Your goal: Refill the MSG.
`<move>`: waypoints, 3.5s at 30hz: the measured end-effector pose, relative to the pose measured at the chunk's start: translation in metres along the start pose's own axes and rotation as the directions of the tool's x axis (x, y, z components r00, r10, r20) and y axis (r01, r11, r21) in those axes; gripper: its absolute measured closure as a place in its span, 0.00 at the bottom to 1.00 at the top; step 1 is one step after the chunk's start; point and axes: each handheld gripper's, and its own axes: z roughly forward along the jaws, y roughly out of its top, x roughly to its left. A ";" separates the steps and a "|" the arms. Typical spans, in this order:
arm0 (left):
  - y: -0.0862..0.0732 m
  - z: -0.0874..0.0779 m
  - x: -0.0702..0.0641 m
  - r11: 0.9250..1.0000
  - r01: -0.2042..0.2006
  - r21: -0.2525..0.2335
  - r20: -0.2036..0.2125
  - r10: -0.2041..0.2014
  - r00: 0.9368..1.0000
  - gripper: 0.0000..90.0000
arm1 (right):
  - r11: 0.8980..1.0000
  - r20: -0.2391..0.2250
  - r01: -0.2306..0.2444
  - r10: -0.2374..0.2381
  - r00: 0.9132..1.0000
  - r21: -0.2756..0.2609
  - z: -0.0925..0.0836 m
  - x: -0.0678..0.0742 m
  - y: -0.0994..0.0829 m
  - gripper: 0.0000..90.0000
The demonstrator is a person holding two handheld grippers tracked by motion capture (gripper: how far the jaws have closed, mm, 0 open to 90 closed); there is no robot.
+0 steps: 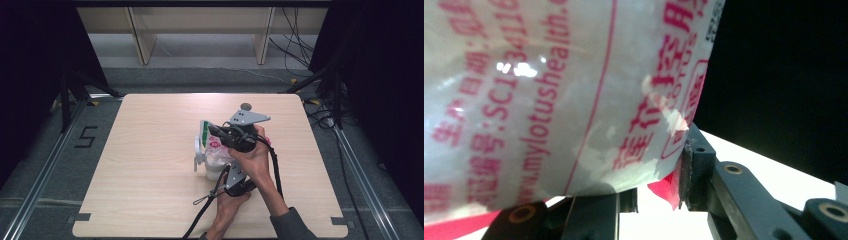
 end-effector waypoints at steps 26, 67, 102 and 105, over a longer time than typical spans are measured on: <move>0.001 -0.002 -0.001 1.000 0.002 0.008 -0.013 -0.002 1.000 0.81 | 1.000 0.003 0.011 -0.011 1.000 0.002 -0.001 0.002 0.001 0.98; 0.001 0.001 -0.001 1.000 0.004 0.009 -0.009 -0.004 1.000 0.81 | 1.000 0.009 0.013 -0.013 1.000 0.018 0.001 0.001 0.001 0.98; 0.000 0.000 -0.001 1.000 0.005 0.009 -0.008 -0.005 1.000 0.81 | 0.999 0.016 0.045 -0.046 0.999 0.018 0.002 0.000 0.001 0.98; 0.001 0.000 -0.001 1.000 0.007 0.005 -0.007 -0.007 1.000 0.81 | 1.000 0.009 0.023 -0.023 1.000 0.014 0.002 0.000 0.000 0.98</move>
